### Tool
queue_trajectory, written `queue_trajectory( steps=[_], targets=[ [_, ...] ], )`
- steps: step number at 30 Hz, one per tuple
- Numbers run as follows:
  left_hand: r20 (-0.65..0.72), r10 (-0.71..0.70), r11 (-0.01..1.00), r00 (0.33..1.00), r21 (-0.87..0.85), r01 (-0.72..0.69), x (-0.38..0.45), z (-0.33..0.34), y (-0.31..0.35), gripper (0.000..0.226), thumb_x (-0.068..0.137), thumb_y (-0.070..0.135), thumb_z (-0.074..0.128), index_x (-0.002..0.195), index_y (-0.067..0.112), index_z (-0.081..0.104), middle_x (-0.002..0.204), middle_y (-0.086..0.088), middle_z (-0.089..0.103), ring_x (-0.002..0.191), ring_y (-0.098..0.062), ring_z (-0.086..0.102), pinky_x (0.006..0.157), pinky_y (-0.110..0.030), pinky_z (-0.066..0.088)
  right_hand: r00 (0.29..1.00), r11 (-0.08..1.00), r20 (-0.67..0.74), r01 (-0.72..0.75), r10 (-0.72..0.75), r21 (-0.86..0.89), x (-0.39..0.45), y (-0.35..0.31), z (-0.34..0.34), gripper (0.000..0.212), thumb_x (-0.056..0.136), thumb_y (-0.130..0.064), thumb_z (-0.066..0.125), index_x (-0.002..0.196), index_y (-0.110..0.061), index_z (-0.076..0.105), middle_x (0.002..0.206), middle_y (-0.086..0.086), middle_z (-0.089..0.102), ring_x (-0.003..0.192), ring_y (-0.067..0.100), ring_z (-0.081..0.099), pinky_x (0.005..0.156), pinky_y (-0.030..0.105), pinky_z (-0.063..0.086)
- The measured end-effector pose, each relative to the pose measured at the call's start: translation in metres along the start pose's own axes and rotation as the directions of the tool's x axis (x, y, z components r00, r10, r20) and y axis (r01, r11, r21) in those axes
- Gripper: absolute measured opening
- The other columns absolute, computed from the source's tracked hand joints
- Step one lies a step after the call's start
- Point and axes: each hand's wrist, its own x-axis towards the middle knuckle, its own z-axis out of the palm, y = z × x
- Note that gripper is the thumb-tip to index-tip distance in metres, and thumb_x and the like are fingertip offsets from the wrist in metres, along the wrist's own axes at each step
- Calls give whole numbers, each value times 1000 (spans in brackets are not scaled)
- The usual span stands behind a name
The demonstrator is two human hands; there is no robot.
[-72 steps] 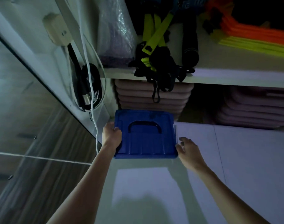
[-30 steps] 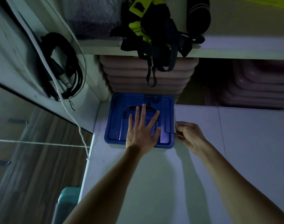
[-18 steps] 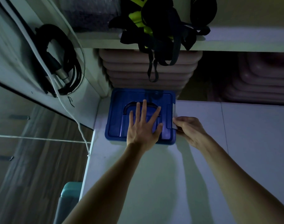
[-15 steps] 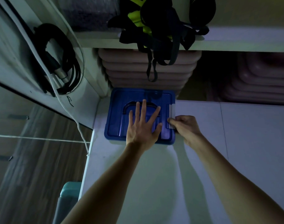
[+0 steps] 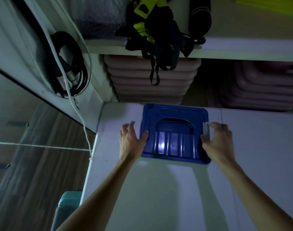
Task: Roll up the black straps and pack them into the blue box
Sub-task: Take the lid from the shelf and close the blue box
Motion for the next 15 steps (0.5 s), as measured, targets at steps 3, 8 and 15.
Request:
queue_trajectory(
  steps=[3, 8, 15],
  targets=[
    [225, -146, 928, 963, -305, 212, -4, 0, 4, 30, 89, 39, 64, 110, 17, 68, 110, -10, 72, 96, -26, 70, 86, -46, 59, 928, 924, 51, 371, -368, -94, -18, -19, 12, 64, 85, -27, 67, 143, -14, 42, 148, 14, 40, 134, 34, 37, 108, 49, 38],
    [97, -182, 929, 979, -310, 203, -8, -5, 12, 21, 85, 29, 74, 96, 12, 67, 91, -8, 73, 82, -27, 70, 70, -40, 60, 867, 868, 376, 434, -328, -243, -26, -34, 54, 78, 91, -67, 37, 153, -42, -3, 160, 4, -28, 146, 30, -27, 119, 53, -8],
    [-37, -189, 915, 981, -369, 162, -9, -5, 23, 24, 87, 29, 70, 81, 11, 55, 76, 0, 61, 67, -18, 57, 58, -29, 46, 854, 863, 433, 427, -288, -269, -23, -30, 63, 71, 91, -71, 25, 147, -52, -14, 151, -1, -47, 137, 27, -45, 113, 51, -22]
  ],
)
